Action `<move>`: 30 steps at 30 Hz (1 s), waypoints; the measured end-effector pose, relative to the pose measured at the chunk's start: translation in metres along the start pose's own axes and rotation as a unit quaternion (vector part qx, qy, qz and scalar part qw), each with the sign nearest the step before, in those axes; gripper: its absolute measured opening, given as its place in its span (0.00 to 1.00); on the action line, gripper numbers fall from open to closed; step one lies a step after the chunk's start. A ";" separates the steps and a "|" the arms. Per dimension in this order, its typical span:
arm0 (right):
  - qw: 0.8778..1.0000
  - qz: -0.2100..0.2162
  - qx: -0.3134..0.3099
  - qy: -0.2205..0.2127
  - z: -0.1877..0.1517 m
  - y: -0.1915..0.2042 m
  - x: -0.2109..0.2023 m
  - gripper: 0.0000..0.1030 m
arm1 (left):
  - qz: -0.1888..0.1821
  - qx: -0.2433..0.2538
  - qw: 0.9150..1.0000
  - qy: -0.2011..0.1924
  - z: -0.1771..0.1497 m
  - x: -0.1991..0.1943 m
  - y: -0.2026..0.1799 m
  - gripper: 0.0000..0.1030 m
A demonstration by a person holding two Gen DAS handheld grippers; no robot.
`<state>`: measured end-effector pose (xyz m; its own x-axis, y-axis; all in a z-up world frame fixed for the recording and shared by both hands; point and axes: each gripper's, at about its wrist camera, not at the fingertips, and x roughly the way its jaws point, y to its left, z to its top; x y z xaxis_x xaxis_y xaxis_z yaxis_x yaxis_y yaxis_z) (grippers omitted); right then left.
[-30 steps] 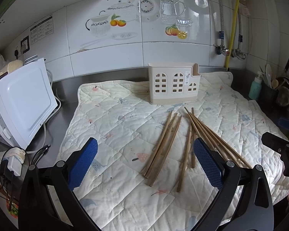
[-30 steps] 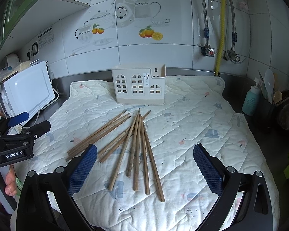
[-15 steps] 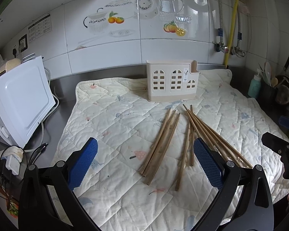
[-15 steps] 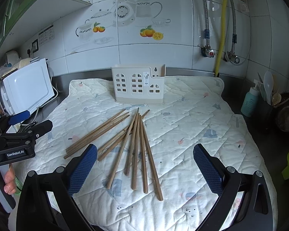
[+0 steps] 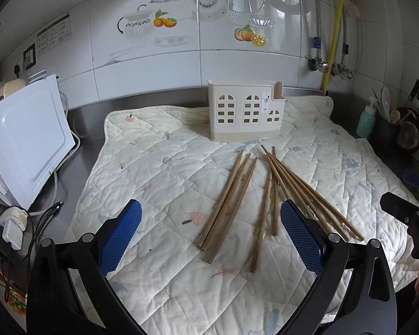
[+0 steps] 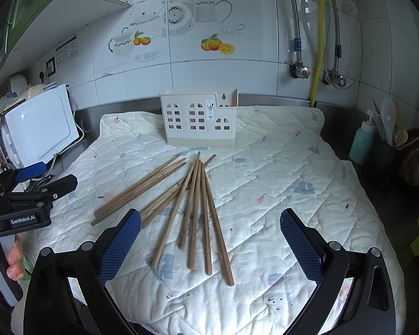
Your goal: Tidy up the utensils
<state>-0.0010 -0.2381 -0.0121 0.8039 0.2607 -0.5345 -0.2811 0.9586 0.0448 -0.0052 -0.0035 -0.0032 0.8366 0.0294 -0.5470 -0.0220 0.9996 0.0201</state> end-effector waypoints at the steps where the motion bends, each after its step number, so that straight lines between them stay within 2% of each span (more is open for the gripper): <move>1: 1.000 0.002 0.001 0.002 -0.002 -0.001 0.001 0.94 | -0.001 0.000 1.000 0.001 0.000 0.001 0.000 0.95; 3: 1.000 0.001 0.002 0.006 -0.005 -0.003 0.004 0.93 | -0.006 0.003 1.000 0.002 -0.002 0.003 0.000 0.95; 6: 1.000 0.002 0.005 0.013 -0.010 -0.006 0.009 0.93 | -0.009 0.009 1.000 0.008 -0.004 0.008 0.000 0.86; 8: 1.000 0.000 0.006 0.018 -0.013 -0.007 0.011 0.93 | -0.018 0.005 1.000 0.018 -0.006 0.014 0.005 0.86; 11: 1.000 -0.006 0.004 0.026 -0.020 -0.011 0.017 0.92 | -0.024 -0.006 0.999 0.033 -0.010 0.022 0.016 0.81; 13: 0.999 -0.003 0.008 0.036 -0.023 -0.014 0.022 0.82 | -0.031 -0.015 0.999 0.038 -0.015 0.028 0.027 0.73; 16: 0.999 0.002 0.016 0.050 -0.030 -0.019 0.030 0.72 | -0.032 -0.021 0.998 0.048 -0.024 0.038 0.040 0.68; 20: 0.998 0.008 0.021 0.063 -0.035 -0.021 0.040 0.61 | -0.043 -0.015 0.996 0.073 -0.037 0.052 0.048 0.61; 21: 0.998 0.009 0.021 0.066 -0.037 -0.022 0.042 0.58 | -0.045 -0.012 0.996 0.078 -0.040 0.054 0.048 0.57; 23: 0.997 0.008 0.022 0.071 -0.040 -0.023 0.046 0.55 | -0.051 -0.004 0.994 0.093 -0.047 0.061 0.047 0.52; 24: 0.997 0.008 0.023 0.075 -0.041 -0.024 0.049 0.54 | -0.053 -0.003 0.994 0.098 -0.049 0.064 0.048 0.45; 27: 0.996 0.011 0.025 0.079 -0.041 -0.026 0.054 0.54 | -0.061 -0.004 0.992 0.108 -0.051 0.072 0.049 0.38; 30: 0.996 0.012 0.025 0.079 -0.040 -0.027 0.057 0.54 | -0.068 0.006 0.991 0.112 -0.046 0.077 0.047 0.35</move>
<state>0.0309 -0.2540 -0.0777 0.7034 0.2655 -0.6593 -0.2687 0.9581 0.0993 0.0327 0.0463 -0.0833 0.6893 -0.1048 -0.7169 0.0907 0.9942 -0.0581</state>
